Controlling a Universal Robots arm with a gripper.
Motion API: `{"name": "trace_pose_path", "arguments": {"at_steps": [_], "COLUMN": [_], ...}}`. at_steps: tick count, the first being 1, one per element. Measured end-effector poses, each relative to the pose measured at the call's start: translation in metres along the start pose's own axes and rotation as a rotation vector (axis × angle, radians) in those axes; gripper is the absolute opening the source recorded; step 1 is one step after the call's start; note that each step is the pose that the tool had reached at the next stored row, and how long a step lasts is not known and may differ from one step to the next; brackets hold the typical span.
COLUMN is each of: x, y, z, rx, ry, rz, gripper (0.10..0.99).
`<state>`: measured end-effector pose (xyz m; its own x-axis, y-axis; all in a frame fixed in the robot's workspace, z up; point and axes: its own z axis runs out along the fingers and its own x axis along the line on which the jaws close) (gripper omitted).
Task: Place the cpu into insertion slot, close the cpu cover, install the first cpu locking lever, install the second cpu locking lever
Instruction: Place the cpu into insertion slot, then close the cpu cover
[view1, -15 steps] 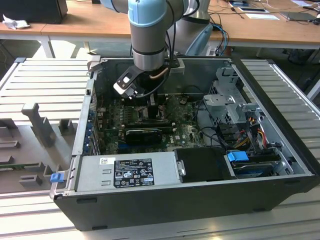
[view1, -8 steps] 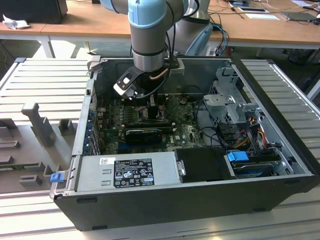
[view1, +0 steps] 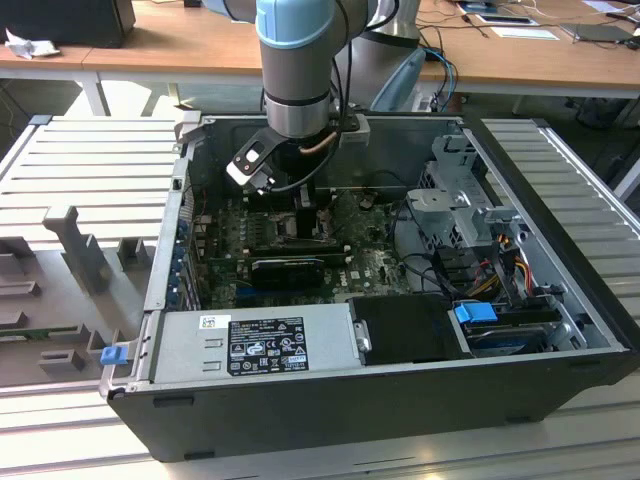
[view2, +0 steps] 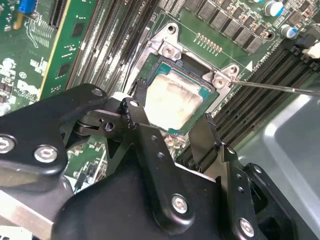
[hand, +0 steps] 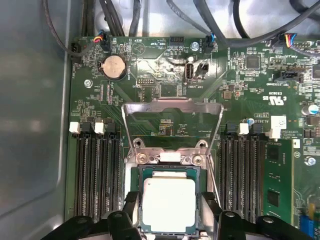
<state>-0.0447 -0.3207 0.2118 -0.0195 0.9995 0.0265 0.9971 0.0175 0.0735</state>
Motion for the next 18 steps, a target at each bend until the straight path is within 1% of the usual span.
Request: {"name": "trace_pose_path", "arguments": {"at_steps": [1, 2, 5, 6, 7, 13, 17, 18], "x": [0.0, 0.0001, 0.0002, 0.0002, 0.0002, 0.0002, 0.0004, 0.0001], "y": [0.0002, 0.0002, 0.0005, 0.0005, 0.0005, 0.0006, 0.0009, 0.0016], "z": [-0.0019, -0.0032, -0.006, -0.0064, -0.007, -0.0087, -0.0113, -0.0115], "rx": [0.0, 0.0, 0.0, 0.0, 0.0, 0.0, 0.0, 0.002], "ry": [-0.0005, -0.0008, -0.0014, -0.0015, -0.0018, -0.0018, -0.0015, -0.0015], "rz": [0.0, 0.0, 0.0, 0.0, 0.0, 0.0, 0.0, 0.0], "gripper": [0.592, 0.463, 0.282, 0.161, 0.106, 0.106, 0.106, 0.106]}}
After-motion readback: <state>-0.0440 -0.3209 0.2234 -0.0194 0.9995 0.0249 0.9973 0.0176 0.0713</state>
